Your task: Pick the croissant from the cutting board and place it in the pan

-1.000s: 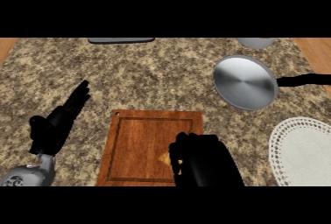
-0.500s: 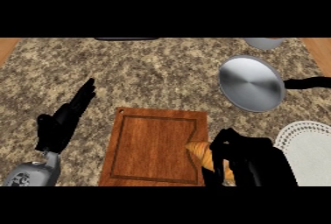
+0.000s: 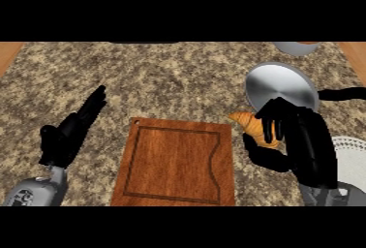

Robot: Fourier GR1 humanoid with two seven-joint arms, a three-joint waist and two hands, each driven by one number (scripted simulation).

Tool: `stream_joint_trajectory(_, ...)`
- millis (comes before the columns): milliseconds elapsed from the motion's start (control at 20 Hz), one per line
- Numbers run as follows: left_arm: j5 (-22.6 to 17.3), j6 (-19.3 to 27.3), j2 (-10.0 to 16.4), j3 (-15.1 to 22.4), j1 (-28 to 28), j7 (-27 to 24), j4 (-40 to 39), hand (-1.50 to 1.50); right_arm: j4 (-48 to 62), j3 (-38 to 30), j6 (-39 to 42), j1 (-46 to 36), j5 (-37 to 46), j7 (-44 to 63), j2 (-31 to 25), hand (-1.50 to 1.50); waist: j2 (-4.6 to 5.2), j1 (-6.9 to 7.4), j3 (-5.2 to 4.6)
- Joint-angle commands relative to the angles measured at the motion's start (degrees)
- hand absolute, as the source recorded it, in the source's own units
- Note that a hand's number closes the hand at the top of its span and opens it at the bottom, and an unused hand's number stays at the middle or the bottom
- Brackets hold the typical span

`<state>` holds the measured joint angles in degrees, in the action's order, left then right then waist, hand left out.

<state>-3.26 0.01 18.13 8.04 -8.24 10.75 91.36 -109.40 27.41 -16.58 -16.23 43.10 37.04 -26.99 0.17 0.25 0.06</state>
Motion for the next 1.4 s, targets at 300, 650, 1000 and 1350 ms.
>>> stream_joint_trajectory(300,-0.08,-1.89,-1.02,-2.2,-1.21,0.35,-0.71,0.0,31.45,-14.17,-8.36,-7.83,-6.25,-23.59,2.18,1.5,0.08,0.42,-0.02)
stream_joint_trajectory(650,3.2,-1.45,-3.3,-0.91,-1.44,1.91,0.27,0.0,53.05,-20.48,-10.87,-16.2,-7.8,-39.07,5.35,1.5,0.13,0.69,-0.01)
stream_joint_trajectory(1000,2.49,-3.84,-2.89,-3.37,-1.69,1.02,0.01,0.0,73.11,-28.81,-12.71,-26.21,-11.17,-52.84,5.23,1.5,0.24,1.02,0.01)
stream_joint_trajectory(1350,4.09,-3.25,-5.17,-1.18,-3.47,1.41,-1.33,0.0,86.99,-27.2,-2.46,-34.39,-6.65,-37.4,3.71,-1.5,0.97,2.98,0.02)
